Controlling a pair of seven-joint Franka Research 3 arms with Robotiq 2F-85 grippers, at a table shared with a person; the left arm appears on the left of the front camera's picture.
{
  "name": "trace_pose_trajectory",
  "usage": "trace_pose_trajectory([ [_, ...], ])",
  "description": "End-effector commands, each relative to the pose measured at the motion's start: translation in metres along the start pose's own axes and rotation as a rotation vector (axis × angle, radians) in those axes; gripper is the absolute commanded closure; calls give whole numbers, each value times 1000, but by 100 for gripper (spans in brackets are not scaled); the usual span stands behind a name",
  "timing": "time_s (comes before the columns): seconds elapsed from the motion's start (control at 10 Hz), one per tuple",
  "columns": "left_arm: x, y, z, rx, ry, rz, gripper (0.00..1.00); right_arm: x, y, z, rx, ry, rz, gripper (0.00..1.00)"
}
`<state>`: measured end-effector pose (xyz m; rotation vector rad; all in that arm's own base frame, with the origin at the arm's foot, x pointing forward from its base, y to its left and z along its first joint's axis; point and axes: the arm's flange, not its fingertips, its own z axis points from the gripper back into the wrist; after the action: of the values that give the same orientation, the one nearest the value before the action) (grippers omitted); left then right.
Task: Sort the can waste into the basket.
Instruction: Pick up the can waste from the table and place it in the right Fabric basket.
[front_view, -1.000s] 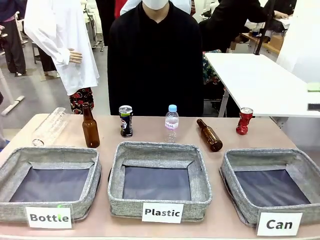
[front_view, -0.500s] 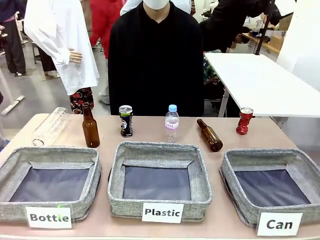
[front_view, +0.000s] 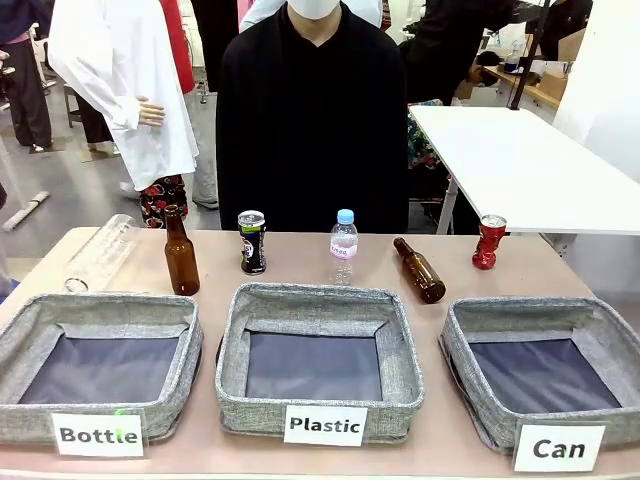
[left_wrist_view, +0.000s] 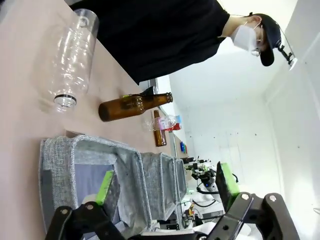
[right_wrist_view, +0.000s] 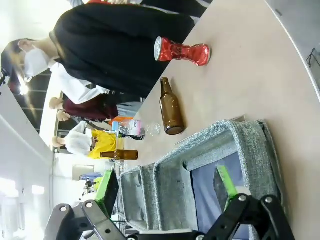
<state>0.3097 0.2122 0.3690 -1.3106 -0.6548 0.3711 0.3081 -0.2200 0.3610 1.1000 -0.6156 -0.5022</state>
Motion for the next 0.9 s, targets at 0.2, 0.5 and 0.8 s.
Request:
trace_pose_trajectory([
  [0.2,3,-5,-1,0,-15,-38,0,26,41,-47,-234,-59,452,0],
  [0.5,3,-5,-1,0,-15,-38,0,33,68,-132,-273,47,894,0],
  [0.8,3,-5,-1,0,-15,-38,0,8,80,-145,-311,254,905,0],
])
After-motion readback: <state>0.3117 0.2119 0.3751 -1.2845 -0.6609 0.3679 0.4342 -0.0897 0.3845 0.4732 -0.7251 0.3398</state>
